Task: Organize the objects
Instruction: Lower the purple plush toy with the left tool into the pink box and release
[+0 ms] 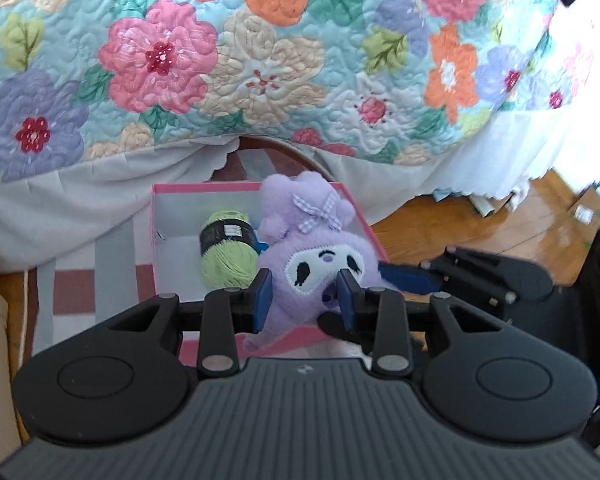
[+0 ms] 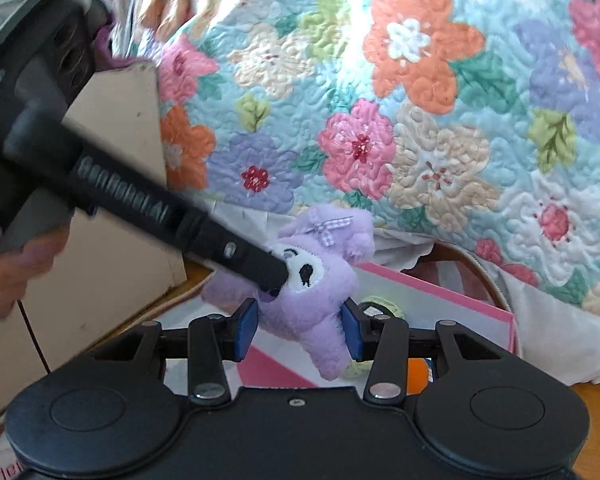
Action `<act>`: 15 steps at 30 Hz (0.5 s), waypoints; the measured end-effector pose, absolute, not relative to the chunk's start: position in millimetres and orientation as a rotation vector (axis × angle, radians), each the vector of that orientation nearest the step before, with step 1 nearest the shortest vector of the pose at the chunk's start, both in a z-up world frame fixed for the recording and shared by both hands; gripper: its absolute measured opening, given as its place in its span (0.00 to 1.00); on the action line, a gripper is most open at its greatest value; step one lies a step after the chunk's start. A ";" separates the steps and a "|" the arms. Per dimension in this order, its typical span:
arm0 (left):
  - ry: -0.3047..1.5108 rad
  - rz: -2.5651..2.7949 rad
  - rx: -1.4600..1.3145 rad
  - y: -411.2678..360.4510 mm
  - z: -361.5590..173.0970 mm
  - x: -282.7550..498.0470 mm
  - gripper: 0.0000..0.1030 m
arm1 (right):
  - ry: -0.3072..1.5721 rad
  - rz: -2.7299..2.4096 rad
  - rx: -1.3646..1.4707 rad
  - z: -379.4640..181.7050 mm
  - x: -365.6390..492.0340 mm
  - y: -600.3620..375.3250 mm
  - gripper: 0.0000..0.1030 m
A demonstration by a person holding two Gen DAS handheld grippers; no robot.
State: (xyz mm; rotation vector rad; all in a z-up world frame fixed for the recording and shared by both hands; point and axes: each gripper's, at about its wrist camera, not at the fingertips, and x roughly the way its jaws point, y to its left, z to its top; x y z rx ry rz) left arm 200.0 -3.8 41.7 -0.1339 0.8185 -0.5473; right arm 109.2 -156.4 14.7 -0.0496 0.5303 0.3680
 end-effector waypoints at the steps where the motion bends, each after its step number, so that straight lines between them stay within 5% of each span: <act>1: 0.833 -0.541 -0.142 -5.0 38.0 205.1 0.32 | 0.534 0.372 -0.029 11.7 114.9 -160.1 0.48; 15: 1.016 -0.472 -0.134 -19.3 -47.0 281.7 0.32 | 0.740 0.357 0.177 -79.8 196.9 -185.3 0.48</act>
